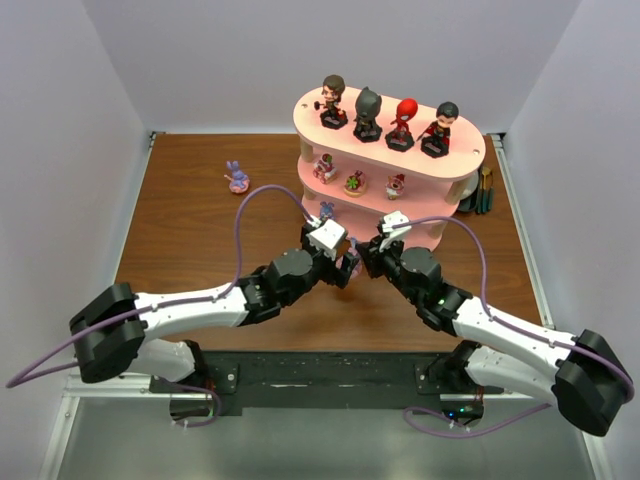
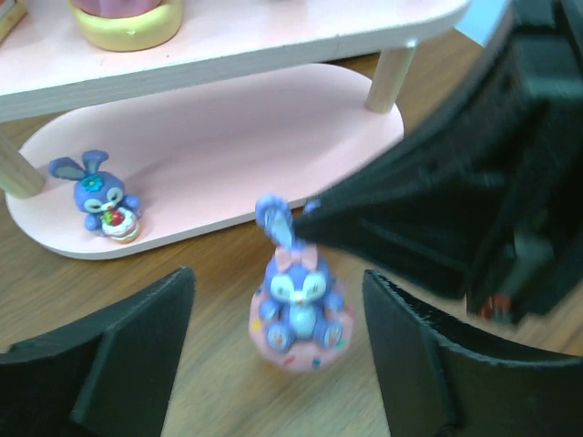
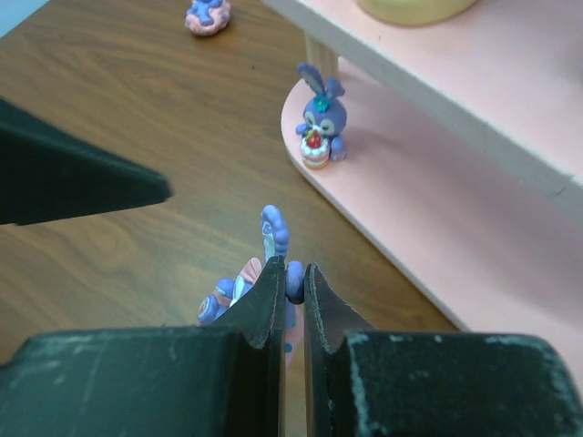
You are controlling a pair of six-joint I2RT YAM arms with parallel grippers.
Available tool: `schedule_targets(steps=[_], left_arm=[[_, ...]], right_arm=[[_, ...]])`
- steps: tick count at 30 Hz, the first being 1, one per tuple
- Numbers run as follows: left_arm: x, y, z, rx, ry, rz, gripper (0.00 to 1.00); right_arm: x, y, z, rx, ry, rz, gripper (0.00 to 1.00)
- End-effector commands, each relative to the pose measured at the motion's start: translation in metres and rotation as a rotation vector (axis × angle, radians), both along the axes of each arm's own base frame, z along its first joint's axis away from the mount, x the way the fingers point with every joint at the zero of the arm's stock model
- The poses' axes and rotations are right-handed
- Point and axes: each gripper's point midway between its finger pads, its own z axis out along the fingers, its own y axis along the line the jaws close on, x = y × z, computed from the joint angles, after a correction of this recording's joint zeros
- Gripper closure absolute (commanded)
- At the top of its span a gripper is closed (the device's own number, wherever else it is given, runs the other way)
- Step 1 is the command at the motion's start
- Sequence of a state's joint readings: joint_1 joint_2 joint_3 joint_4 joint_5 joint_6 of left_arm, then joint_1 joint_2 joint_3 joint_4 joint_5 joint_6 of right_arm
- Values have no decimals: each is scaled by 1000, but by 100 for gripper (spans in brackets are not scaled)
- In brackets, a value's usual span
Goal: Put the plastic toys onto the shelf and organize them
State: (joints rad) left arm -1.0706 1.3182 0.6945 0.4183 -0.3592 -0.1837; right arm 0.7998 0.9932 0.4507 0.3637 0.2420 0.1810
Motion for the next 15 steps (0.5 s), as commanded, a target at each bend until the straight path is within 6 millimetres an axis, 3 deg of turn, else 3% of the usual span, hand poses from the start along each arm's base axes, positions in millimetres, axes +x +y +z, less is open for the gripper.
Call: schedule_targets(steps=[1, 7, 15], left_arm=[[11, -20, 28, -123, 8, 42, 28], [8, -25, 10, -87, 74, 49, 36], [-1, -14, -5, -102, 121, 57, 36]], right_arm=[[-3, 11, 30, 111, -17, 24, 100], [-5, 9, 33, 114, 5, 19, 100], [-6, 10, 29, 130, 38, 12, 100]])
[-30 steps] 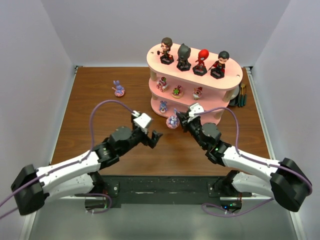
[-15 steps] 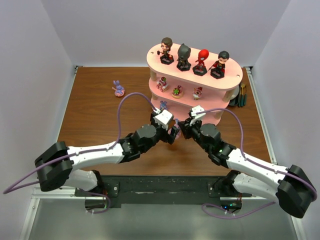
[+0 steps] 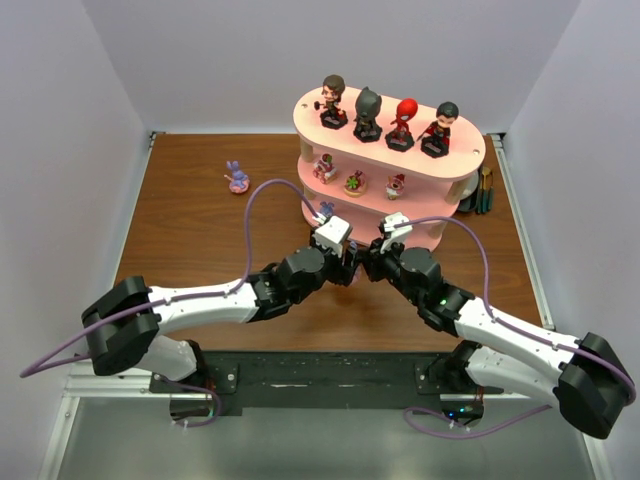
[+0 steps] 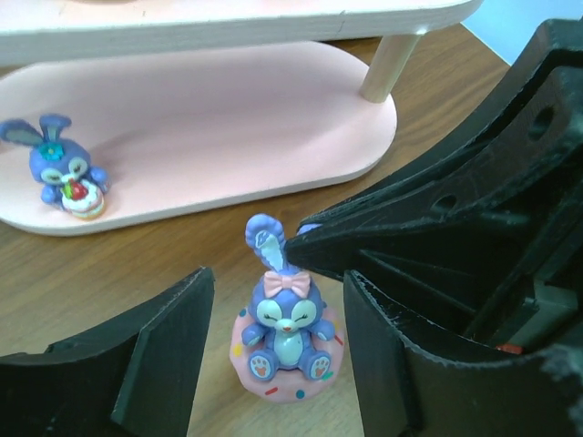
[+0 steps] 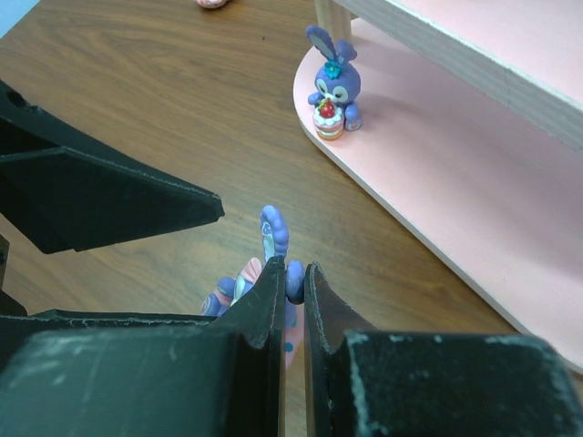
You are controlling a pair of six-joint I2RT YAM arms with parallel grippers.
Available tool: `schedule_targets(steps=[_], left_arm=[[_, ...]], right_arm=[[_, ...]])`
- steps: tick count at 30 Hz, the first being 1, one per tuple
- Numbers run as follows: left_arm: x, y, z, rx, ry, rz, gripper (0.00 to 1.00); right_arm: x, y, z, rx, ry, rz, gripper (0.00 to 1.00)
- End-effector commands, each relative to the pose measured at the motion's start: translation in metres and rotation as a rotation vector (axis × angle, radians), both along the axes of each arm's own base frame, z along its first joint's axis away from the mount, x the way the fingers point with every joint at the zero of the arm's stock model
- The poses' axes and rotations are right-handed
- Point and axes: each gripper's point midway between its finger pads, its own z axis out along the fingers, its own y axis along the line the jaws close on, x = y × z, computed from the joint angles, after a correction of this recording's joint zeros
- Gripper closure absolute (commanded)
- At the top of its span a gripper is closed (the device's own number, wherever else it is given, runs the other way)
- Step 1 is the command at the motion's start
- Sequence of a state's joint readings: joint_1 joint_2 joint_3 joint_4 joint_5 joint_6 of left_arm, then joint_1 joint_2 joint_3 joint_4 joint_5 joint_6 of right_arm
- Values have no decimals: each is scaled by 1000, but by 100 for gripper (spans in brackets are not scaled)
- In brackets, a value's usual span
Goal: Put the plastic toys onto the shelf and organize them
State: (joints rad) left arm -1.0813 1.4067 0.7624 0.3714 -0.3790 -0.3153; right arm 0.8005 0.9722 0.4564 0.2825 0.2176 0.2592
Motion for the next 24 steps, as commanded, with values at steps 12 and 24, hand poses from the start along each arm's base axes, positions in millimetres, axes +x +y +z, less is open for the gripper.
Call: schedule_targets(steps=[12, 24], left_arm=[[-8, 0, -4, -52, 20, -12, 29], [-12, -7, -26, 2, 76, -17, 20]], right_arm=[[2, 11, 39, 115, -38, 9, 100], [0, 12, 40, 127, -35, 14, 100]])
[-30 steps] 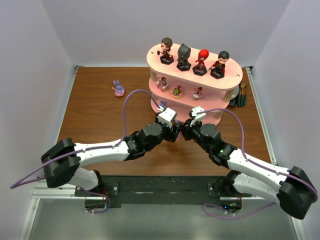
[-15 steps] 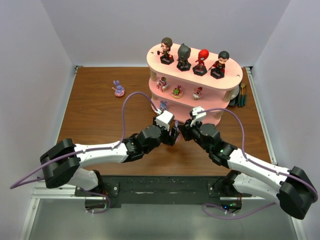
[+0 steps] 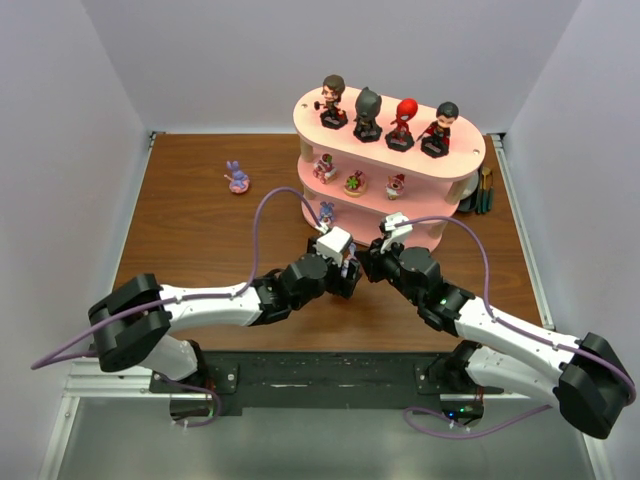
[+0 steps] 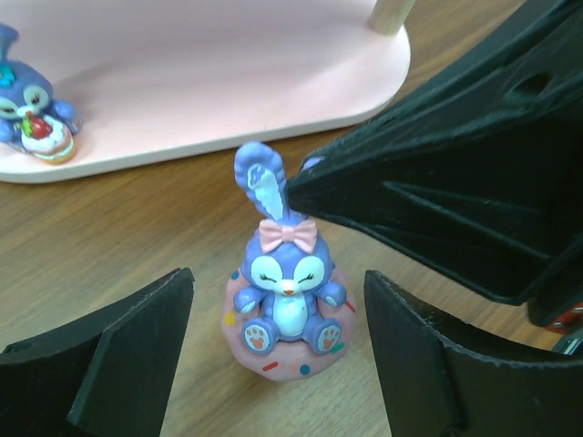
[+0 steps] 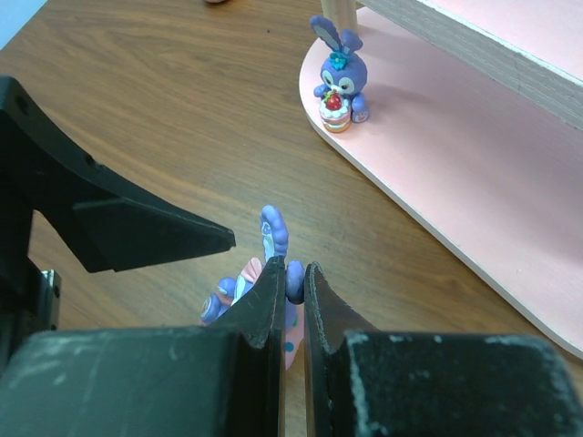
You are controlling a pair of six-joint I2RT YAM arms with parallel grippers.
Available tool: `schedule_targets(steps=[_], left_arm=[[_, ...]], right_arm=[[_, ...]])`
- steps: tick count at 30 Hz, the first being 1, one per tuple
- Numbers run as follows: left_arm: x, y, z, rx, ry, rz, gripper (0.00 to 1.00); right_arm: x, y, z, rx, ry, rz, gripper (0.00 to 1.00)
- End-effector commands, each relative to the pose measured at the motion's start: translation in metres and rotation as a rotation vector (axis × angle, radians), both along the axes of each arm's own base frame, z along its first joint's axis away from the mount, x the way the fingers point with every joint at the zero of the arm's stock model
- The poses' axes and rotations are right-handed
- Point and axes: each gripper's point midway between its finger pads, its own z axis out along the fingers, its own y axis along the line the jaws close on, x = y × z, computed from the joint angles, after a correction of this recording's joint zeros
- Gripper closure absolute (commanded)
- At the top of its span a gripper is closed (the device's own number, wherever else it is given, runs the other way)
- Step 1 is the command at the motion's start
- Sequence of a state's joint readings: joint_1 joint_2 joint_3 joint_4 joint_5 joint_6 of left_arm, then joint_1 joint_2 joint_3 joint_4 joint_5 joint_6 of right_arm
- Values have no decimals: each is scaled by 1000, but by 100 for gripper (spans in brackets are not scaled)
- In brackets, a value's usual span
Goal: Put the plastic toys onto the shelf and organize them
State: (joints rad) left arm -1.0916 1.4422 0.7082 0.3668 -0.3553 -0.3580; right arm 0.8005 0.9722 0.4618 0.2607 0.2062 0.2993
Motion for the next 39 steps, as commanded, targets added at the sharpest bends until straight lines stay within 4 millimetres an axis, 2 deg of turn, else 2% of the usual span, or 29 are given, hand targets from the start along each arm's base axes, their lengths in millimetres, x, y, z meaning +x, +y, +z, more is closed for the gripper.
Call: schedule_targets(steps=[1, 10, 11, 14, 17, 22, 26, 29, 30, 33, 34, 35, 37, 39], left_arm=[[1, -11, 13, -47, 3, 6, 20], [4, -12, 13, -37, 8, 31, 35], [4, -12, 12, -36, 10, 34, 46], [6, -12, 13, -40, 5, 41, 53], [8, -12, 16, -46, -8, 52, 66], [13, -13, 19, -58, -56, 54, 80], [19, -13, 17, -45, -99, 64, 94], [27, -13, 15, -25, -129, 80, 97], [30, -13, 14, -19, -141, 81, 97], [40, -12, 15, -21, -159, 97, 97], [44, -13, 14, -23, -165, 102, 96], [51, -12, 17, -30, -173, 114, 96], [59, -12, 15, -24, -186, 120, 95], [69, -12, 16, -32, -201, 134, 94]], right_arm=[[4, 9, 42, 104, -70, 7, 100], [3, 10, 41, 112, -66, 10, 100], [3, 11, 43, 116, -67, 13, 100], [2, 12, 39, 115, -58, 19, 100], [2, 12, 37, 117, -55, 20, 100], [0, 9, 34, 117, -52, 10, 100], [0, 1, 35, 104, -53, -21, 86], [0, -9, 39, 97, -72, -51, 71], [-2, -13, 42, 103, -81, -62, 58], [-2, -27, 45, 78, -99, -105, 41], [-4, -32, 51, 87, -115, -115, 38], [-5, -37, 47, 67, -108, -129, 34], [-8, -49, 54, 75, -129, -168, 31], [-10, -62, 49, 61, -124, -209, 30]])
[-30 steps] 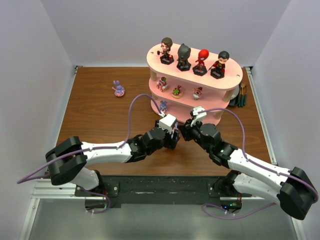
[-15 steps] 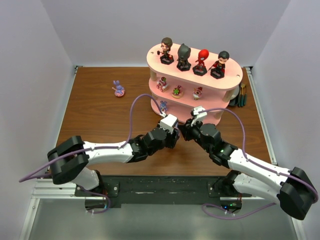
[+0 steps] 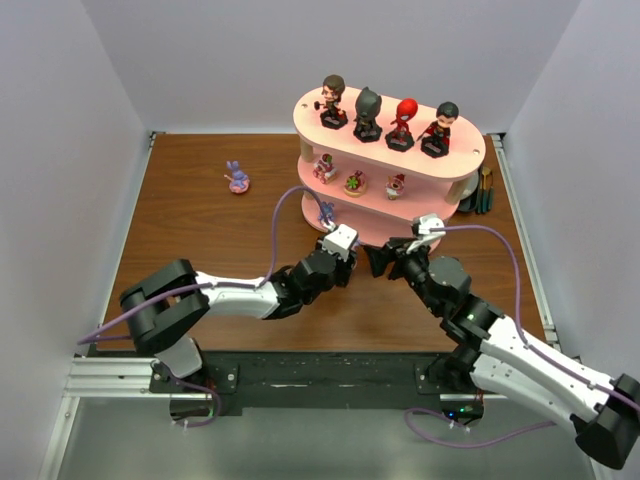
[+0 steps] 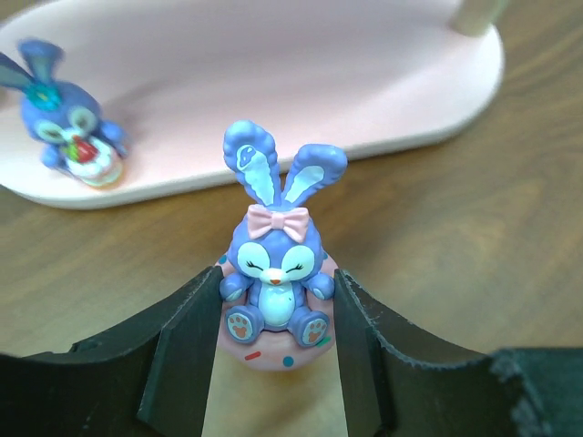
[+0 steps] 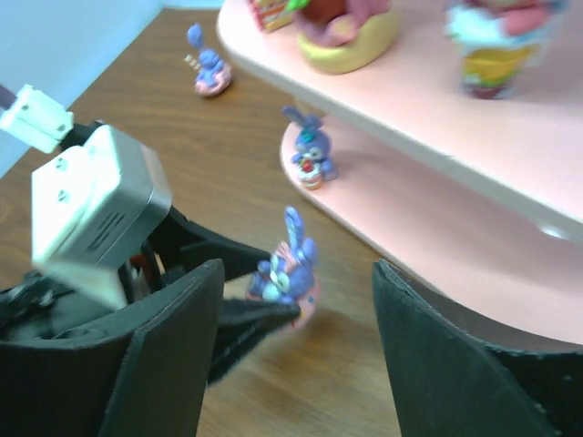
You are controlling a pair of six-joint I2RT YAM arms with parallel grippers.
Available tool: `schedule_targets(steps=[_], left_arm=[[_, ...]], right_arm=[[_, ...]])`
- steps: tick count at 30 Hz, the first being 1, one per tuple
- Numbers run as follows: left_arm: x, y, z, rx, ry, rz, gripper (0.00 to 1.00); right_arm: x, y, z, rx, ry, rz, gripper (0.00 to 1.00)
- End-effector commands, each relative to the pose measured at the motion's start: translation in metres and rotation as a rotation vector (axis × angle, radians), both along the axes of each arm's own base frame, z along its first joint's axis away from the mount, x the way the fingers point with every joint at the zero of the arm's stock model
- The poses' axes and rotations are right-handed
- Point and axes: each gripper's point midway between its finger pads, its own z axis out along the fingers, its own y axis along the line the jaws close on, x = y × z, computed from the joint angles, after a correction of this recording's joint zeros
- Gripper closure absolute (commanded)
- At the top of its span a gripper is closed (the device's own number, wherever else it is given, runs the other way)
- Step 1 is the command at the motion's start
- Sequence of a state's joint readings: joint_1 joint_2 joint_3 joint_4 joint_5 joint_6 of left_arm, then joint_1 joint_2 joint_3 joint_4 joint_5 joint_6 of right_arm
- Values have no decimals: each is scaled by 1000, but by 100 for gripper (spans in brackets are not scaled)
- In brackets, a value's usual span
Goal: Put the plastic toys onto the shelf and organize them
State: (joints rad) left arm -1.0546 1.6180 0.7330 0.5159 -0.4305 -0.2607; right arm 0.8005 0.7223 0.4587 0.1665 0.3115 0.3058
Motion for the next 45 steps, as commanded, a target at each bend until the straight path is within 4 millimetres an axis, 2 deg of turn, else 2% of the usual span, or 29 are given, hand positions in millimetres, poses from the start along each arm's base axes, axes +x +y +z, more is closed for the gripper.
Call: schedule_targets(steps=[1, 3, 4, 7, 8, 11, 19, 27, 37, 45], left_arm=[[36, -13, 46, -126, -130, 48, 94], [48, -12, 47, -155, -136, 59, 94], [50, -13, 47, -166, -134, 52, 93], [63, -13, 49, -184, -150, 68, 93], [66, -13, 50, -182, -158, 73, 93], [73, -17, 50, -178, -180, 76, 92], [93, -23, 48, -197, -230, 106, 90], [106, -29, 38, -198, -245, 121, 87], [118, -26, 24, -206, -225, 169, 83], [125, -21, 17, -208, -232, 202, 73]], right_arm=[[-6, -34, -2, -22, -9, -118, 29], [-8, -45, -5, -22, -9, -153, 29], [-12, -51, 1, -3, -23, -163, 29], [-18, -65, -7, -27, -13, -192, 28], [-22, -70, -1, -8, -30, -197, 26], [-28, -83, -2, -11, -38, -224, 22], [-39, -102, -2, -32, -43, -255, 19], [-43, -111, -4, -42, -45, -272, 17], [-45, -114, -7, -51, -40, -281, 17], [-45, -115, -9, -52, -38, -286, 16]])
